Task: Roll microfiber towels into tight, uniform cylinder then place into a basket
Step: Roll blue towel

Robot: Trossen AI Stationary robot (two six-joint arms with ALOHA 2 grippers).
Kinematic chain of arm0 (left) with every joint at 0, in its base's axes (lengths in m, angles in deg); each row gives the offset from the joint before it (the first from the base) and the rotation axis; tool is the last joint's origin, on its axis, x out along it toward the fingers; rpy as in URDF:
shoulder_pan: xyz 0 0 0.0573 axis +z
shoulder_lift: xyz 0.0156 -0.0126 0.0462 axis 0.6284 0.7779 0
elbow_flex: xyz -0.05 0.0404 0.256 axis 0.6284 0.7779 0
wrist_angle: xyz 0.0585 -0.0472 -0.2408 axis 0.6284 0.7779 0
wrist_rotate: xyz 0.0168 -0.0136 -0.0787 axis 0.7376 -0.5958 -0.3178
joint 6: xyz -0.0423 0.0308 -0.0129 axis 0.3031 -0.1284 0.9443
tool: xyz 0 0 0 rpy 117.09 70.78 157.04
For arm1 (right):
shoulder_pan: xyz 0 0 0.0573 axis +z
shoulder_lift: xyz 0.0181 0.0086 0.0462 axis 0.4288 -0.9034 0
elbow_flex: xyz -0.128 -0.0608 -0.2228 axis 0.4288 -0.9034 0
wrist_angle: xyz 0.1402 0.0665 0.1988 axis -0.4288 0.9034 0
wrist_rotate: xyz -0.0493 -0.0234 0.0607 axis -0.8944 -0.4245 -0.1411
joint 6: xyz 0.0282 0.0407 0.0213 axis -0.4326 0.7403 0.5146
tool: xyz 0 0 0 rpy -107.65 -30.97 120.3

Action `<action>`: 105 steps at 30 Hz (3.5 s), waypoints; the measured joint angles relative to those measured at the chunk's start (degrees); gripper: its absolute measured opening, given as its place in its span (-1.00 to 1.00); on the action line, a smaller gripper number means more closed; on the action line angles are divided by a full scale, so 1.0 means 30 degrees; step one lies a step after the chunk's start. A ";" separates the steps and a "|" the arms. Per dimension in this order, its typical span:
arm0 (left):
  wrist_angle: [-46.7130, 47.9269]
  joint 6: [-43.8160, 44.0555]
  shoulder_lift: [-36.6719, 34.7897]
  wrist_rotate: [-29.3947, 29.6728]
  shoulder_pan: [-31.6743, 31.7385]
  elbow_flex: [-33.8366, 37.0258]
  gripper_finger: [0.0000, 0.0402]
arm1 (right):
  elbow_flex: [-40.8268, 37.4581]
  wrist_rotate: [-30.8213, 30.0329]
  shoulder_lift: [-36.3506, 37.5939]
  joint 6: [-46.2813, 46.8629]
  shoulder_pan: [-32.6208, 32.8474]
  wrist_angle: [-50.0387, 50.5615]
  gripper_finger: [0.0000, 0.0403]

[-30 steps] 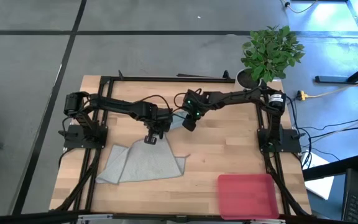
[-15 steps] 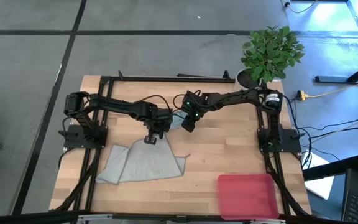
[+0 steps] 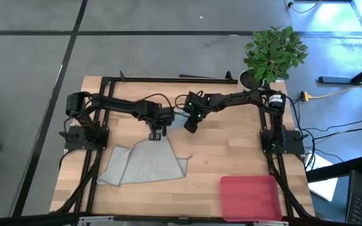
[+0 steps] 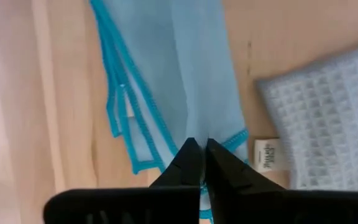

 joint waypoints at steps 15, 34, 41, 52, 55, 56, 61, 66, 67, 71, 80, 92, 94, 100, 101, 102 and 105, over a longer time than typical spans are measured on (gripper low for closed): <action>-0.1104 0.0091 0.1824 0.1687 0.1670 -0.0030 -1.00 | 0.0000 0.0160 0.0000 -0.0110 0.0015 0.0204 -0.95; -0.2026 -0.0774 0.2635 0.1832 0.1965 0.0312 -1.00 | -0.0007 0.0291 -0.0007 -0.0119 0.0029 0.0228 -0.95; -0.2050 -0.0810 0.2693 0.1760 0.1965 0.0321 -1.00 | 0.0270 0.0099 0.0434 -0.0045 0.0044 0.0536 -0.95; -0.2194 -0.1719 0.2726 0.1017 0.1980 0.0351 -1.00 | 0.1384 -0.0692 0.1027 -0.0481 0.0044 0.1532 -0.95; -0.2183 -0.1803 0.2733 0.0982 0.1954 0.0351 -1.00 | 0.1943 -0.1219 0.1038 -0.0644 0.0036 0.1821 -0.95; -0.2170 -0.1831 0.2733 0.0971 0.1951 0.0358 -1.00 | 0.2138 -0.1575 0.1052 -0.0808 0.0015 0.1821 -0.95; -0.2165 -0.2216 0.2747 0.0927 0.1944 0.0369 -1.00 | 0.2878 -0.3318 0.1090 -0.1332 -0.0298 0.1745 -0.95; -0.2275 -0.2310 0.2755 0.0869 0.1922 0.0365 -1.00 | 0.2850 -0.4489 0.0922 -0.1619 -0.0807 0.1322 -0.95; -0.2281 -0.2318 0.2755 0.0869 0.1922 0.0365 -1.00 | 0.2812 -0.4517 0.0814 -0.1660 -0.0924 0.1080 -0.95; -0.2291 -0.2665 0.2760 0.0825 0.1922 0.0365 -1.00 | 0.2795 -0.4479 0.0444 -0.2088 -0.1201 0.1010 -0.95; -0.2301 -0.4182 0.2755 0.0169 0.0919 0.0358 -1.00 | 0.3187 -0.2820 0.0516 -0.1943 -0.0599 0.4072 -0.95; -0.2085 -0.6350 0.2733 -0.0920 -0.1064 0.0372 -1.00 | 0.4947 -0.3643 0.0525 -0.4050 0.1056 0.5577 -0.95; -0.2097 -0.6588 0.2733 -0.0874 -0.1184 0.0380 -1.00 | 0.4875 -0.4375 0.0525 -0.4548 0.1068 0.4823 -0.95; -0.2170 -0.6786 0.2733 -0.0851 -0.1255 0.0380 -1.00 | 0.4386 -0.4495 0.0167 -0.5069 0.0478 0.3307 -0.95; -0.2172 -0.6869 0.2733 -0.0851 -0.1255 0.0380 -1.00 | 0.4386 -0.4499 0.0010 -0.5158 0.0400 0.3190 -0.95; -0.2172 -0.6886 0.2733 -0.0851 -0.1255 0.0380 -1.00 | 0.4371 -0.4490 -0.0158 -0.5275 0.0318 0.3069 -0.95; -0.2179 -0.6903 0.2733 -0.0852 -0.1255 0.0380 -1.00 | 0.4371 -0.4528 -0.0607 -0.5673 0.0170 0.2478 -0.95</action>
